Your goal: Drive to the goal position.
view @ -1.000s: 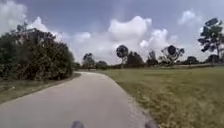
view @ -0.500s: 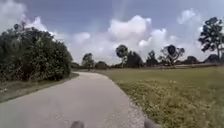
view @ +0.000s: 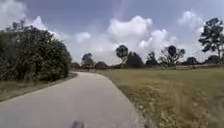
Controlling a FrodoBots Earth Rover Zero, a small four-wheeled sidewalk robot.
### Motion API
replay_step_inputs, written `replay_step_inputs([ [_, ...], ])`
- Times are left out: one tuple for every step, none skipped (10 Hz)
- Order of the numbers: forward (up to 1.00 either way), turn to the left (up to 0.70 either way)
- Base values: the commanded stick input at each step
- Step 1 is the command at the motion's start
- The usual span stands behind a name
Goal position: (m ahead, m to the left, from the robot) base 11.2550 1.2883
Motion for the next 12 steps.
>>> replay_step_inputs([
  [0.85, 0.00],
  [0.85, 0.00],
  [0.85, 0.00],
  [0.85, 0.00],
  [0.85, 0.01],
  [0.85, 0.13],
  [0.85, 0.32],
  [0.85, 0.16],
  [0.85, 0.00],
  [0.85, 0.00],
  [0.85, 0.00],
  [0.85, 0.00],
])
